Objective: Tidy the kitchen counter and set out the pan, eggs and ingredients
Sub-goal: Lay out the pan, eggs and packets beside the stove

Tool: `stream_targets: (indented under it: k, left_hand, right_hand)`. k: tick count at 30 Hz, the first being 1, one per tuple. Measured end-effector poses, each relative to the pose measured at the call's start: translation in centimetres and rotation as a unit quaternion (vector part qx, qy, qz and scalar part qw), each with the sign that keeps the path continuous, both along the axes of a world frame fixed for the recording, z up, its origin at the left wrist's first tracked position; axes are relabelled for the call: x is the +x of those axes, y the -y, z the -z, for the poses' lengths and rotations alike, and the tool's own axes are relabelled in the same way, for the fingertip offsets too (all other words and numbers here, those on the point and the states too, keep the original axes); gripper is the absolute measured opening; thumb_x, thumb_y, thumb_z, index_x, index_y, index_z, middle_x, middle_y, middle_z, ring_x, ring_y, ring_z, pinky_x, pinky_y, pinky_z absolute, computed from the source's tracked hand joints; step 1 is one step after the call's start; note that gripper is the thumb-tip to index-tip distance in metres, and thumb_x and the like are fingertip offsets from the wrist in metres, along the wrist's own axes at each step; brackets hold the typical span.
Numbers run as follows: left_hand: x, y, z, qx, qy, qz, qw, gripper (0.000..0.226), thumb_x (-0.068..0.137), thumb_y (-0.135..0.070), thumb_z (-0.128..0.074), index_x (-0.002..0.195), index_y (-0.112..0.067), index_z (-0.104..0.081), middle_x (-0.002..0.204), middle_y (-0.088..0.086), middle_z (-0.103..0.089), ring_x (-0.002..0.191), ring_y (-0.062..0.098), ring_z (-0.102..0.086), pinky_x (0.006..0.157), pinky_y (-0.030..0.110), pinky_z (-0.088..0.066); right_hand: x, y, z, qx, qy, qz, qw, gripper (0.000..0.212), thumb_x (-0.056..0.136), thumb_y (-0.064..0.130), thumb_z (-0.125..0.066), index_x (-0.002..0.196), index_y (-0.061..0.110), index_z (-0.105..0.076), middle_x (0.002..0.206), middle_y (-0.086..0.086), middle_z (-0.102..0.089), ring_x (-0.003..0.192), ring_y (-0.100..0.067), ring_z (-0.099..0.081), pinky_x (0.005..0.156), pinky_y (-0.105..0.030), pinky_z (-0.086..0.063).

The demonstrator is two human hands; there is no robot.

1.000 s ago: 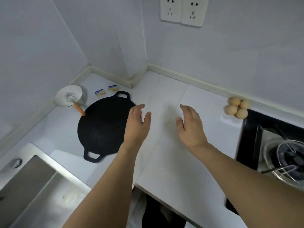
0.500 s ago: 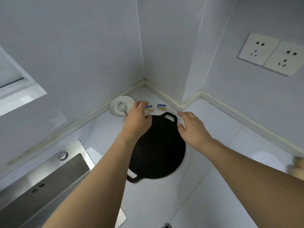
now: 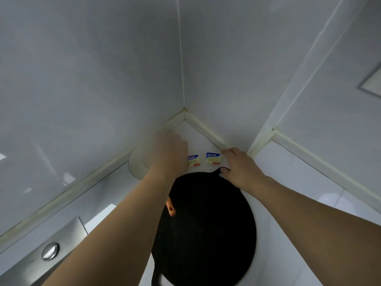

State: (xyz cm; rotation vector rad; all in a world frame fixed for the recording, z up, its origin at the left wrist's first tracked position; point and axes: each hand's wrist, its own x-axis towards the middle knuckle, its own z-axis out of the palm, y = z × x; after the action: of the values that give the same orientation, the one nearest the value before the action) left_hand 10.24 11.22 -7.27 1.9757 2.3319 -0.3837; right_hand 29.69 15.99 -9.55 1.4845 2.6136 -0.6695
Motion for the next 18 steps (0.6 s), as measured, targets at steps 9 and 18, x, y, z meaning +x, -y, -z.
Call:
stream_targets:
  k: [9,18]
  left_hand:
    - [0.9,-3.8,3.6,-0.078,-0.028,0.04,0.996,0.037,0.088,-0.036,-0.055,0.12,-0.016,-0.059,0.126,0.009,-0.053,0.136,0.034,-0.019,0.113,0.057,0.006]
    - [0.4,-3.6,5.2,-0.098,-0.042,0.046,0.993,0.033,0.09,-0.028,-0.052,0.12,-0.016,-0.059,0.122,0.007,-0.058,0.136,0.034,-0.023,0.114,0.056,0.004]
  right_hand:
    - [-3.9,-3.8,4.9,-0.02,0.085,-0.04,0.995,0.066,0.092,0.029,-0.055,0.148,0.012,-0.025,0.148,-0.01,-0.028,0.131,-0.028,-0.035,0.106,-0.033,-0.035]
    - [-4.5,-4.6,6.0,-0.003,0.071,-0.027,0.997,0.041,0.095,0.024,-0.05,0.134,0.013,-0.045,0.133,-0.01,-0.041,0.118,-0.026,-0.044,0.091,-0.032,-0.041]
